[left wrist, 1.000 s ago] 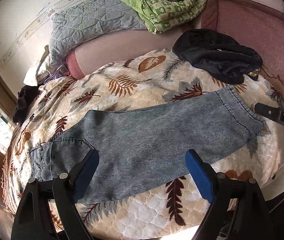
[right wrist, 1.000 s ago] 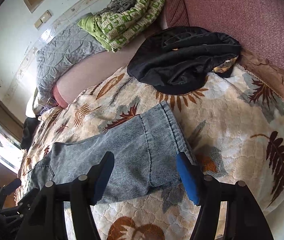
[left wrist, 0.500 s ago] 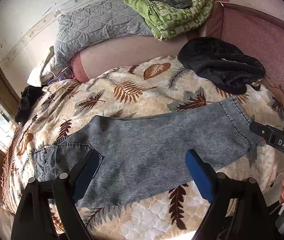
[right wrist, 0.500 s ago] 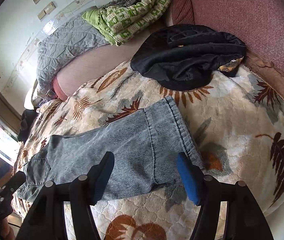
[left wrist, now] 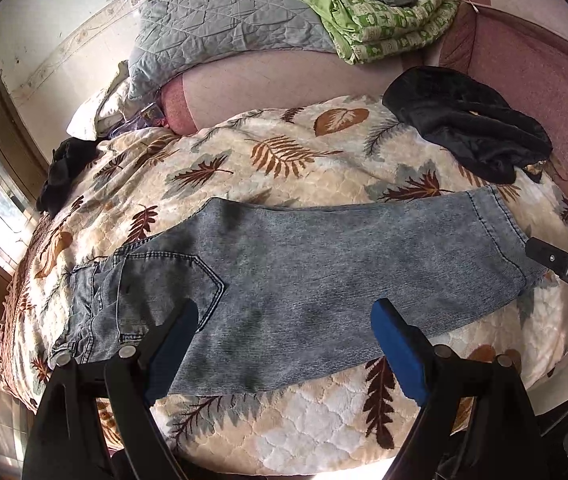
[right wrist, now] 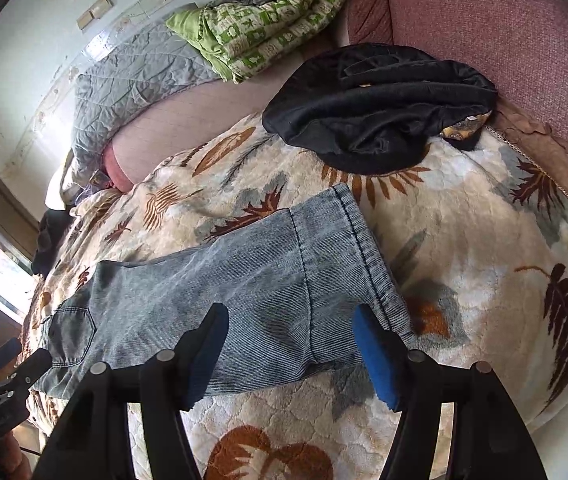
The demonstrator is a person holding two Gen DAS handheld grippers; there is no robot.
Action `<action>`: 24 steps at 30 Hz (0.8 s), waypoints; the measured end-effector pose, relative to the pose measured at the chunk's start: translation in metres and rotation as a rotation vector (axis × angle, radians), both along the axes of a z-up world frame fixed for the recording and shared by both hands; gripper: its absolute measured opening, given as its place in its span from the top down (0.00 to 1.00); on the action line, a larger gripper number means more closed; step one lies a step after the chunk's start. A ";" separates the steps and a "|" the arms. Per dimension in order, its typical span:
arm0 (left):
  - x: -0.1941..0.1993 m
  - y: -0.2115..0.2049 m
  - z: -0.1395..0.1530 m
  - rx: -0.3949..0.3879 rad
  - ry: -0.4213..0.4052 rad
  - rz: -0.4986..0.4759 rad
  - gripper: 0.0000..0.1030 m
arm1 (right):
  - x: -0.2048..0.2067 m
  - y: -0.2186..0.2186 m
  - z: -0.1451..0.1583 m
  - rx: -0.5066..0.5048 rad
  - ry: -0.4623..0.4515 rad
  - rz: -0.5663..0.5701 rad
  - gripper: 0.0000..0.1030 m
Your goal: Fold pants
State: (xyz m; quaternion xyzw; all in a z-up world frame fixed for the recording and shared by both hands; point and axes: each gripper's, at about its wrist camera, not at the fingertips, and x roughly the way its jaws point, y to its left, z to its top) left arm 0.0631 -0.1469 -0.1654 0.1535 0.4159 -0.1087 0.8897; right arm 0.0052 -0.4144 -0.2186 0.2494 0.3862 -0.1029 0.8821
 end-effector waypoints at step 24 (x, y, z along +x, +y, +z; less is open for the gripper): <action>-0.011 -0.003 -0.008 0.006 0.021 -0.021 0.14 | 0.003 0.006 -0.003 -0.009 0.022 0.024 0.34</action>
